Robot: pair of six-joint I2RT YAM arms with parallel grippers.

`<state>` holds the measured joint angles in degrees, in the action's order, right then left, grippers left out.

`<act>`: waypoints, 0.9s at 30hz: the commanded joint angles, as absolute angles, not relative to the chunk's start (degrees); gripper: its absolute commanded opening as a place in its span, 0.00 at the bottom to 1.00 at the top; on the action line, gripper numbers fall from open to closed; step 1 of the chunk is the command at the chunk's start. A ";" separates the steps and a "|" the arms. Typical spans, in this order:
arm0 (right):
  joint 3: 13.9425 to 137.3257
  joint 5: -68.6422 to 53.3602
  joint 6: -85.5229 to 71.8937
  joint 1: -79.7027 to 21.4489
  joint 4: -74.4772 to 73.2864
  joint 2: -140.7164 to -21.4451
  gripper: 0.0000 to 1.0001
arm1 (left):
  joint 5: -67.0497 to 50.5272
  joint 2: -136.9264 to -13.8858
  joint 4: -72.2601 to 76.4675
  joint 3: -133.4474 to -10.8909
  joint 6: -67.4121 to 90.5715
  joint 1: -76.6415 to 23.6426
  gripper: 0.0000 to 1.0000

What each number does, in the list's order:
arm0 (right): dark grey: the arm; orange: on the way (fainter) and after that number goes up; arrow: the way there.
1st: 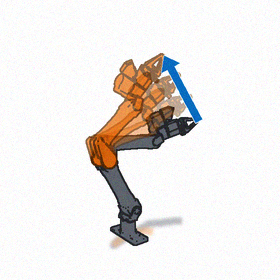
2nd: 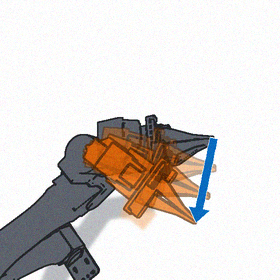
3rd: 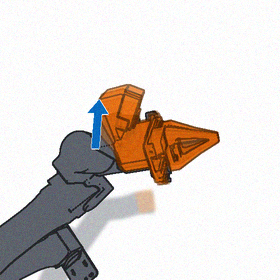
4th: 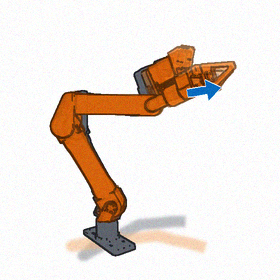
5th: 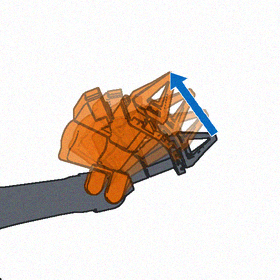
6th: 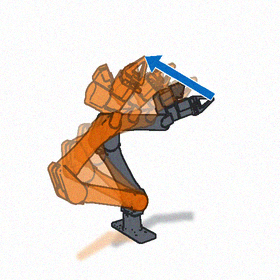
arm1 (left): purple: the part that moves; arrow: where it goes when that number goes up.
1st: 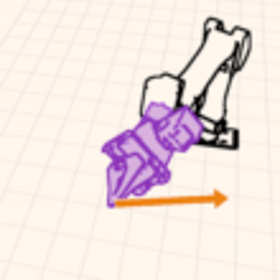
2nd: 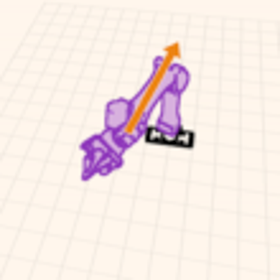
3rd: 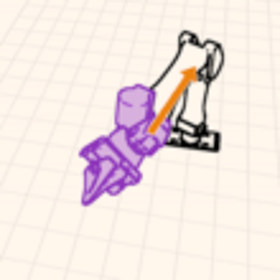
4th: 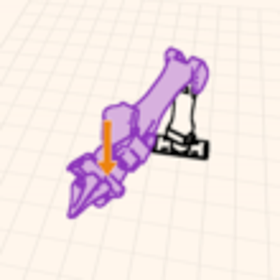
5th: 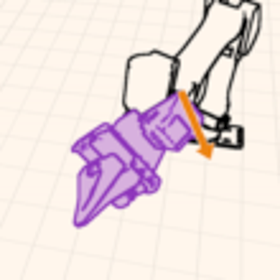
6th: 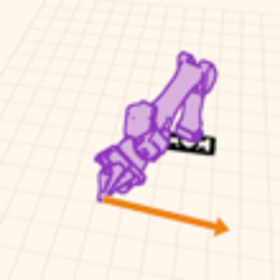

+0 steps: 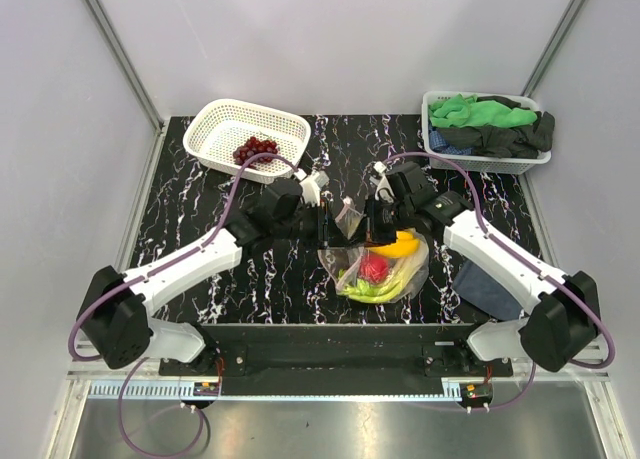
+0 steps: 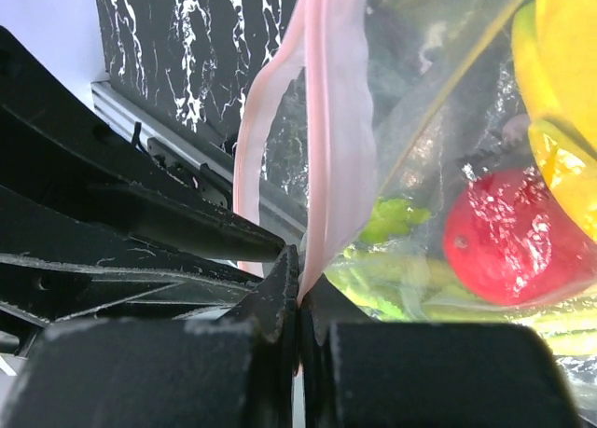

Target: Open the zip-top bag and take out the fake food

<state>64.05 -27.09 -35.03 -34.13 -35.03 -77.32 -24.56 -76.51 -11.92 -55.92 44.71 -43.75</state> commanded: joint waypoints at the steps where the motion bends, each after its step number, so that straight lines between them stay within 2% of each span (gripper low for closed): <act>1: 64.08 -31.56 -39.55 -36.47 -26.72 -72.00 0.00 | -22.50 -77.61 -8.70 -55.37 44.65 -44.21 0.21; 13: 64.77 -32.96 -42.71 -37.70 -26.63 -69.17 0.00 | -23.55 -78.66 -4.40 -53.26 46.32 -44.30 0.21; 19: 67.85 -32.96 -43.77 -38.76 -27.16 -69.00 0.00 | -21.54 -77.09 -3.87 -50.63 46.06 -42.63 0.13; 23: 66.36 -32.17 -44.30 -38.85 -27.42 -66.98 0.00 | -21.10 -70.86 -3.95 -49.13 44.48 -40.26 0.16; 27: 65.83 -31.82 -44.12 -39.29 -27.16 -67.50 0.00 | -25.38 -72.15 -2.12 -49.13 44.47 -40.52 0.22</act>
<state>64.07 -30.09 -43.03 -38.81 -30.87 -68.36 -23.20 -73.60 -7.42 -48.62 45.47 -40.34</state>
